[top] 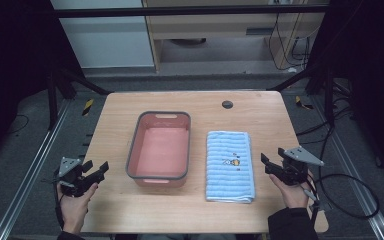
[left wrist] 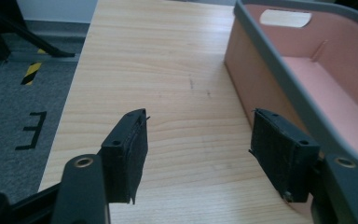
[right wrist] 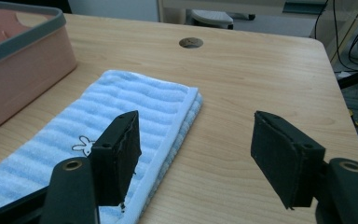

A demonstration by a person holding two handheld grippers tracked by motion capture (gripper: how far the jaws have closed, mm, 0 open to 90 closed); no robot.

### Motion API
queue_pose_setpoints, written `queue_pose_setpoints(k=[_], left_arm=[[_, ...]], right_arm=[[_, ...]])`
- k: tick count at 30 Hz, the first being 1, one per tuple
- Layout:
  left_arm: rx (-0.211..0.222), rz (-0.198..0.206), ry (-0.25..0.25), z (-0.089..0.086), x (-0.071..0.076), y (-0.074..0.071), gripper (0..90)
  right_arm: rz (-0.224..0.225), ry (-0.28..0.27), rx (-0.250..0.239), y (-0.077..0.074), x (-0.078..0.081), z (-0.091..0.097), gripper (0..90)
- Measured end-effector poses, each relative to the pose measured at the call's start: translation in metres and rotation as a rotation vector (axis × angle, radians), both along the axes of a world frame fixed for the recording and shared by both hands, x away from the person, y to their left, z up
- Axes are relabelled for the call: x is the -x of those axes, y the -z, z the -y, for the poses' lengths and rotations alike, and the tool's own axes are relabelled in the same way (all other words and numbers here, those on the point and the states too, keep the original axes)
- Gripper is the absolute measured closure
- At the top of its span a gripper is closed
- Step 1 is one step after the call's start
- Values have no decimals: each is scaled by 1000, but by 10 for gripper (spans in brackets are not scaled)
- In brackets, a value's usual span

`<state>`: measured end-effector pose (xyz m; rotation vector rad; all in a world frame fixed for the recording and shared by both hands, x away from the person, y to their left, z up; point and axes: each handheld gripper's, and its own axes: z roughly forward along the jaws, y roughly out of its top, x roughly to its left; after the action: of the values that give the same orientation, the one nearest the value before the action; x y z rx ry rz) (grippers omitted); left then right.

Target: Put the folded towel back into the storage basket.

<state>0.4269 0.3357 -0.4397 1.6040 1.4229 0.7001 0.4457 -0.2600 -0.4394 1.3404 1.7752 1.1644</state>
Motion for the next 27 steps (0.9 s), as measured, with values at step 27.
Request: queue_pose_setpoints(k=[27], left_arm=[[-29,106,95,33,5,-41,345]], right_arm=[[83,-45,-32,-35,-11,-3,334]])
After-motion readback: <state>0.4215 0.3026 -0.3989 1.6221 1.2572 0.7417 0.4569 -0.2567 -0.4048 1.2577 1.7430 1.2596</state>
